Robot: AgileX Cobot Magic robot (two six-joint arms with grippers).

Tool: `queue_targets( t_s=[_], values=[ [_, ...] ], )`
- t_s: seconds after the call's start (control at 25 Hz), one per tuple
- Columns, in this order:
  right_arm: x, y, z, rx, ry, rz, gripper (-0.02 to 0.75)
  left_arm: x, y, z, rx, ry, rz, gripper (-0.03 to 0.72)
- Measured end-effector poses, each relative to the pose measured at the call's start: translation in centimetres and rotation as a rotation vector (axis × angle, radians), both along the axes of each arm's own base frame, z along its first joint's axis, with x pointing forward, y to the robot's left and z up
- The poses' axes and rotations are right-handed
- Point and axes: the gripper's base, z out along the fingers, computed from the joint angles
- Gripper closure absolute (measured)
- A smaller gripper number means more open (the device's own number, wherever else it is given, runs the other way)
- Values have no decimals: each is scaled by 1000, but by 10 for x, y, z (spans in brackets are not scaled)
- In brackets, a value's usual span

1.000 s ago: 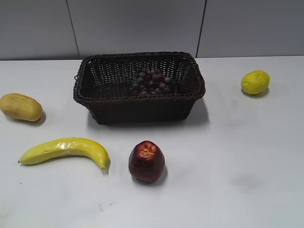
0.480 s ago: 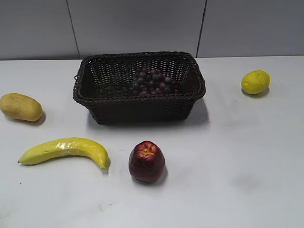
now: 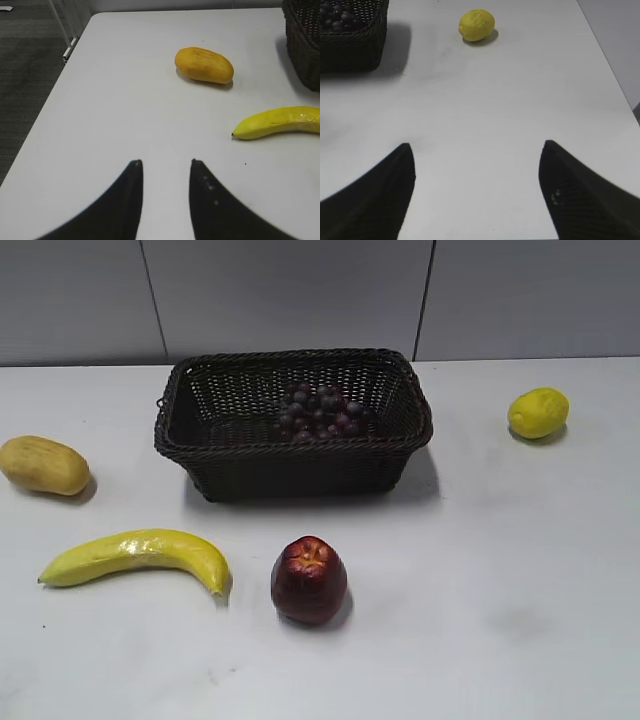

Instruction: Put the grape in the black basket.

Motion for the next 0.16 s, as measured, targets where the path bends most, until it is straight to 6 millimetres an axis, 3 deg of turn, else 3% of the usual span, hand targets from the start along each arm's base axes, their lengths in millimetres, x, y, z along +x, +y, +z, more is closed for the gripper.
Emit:
queue_targets(
  t_s=[0.16],
  values=[
    [0,0,0,0,0,0,155,0,0,0,0,0,0,452]
  ],
)
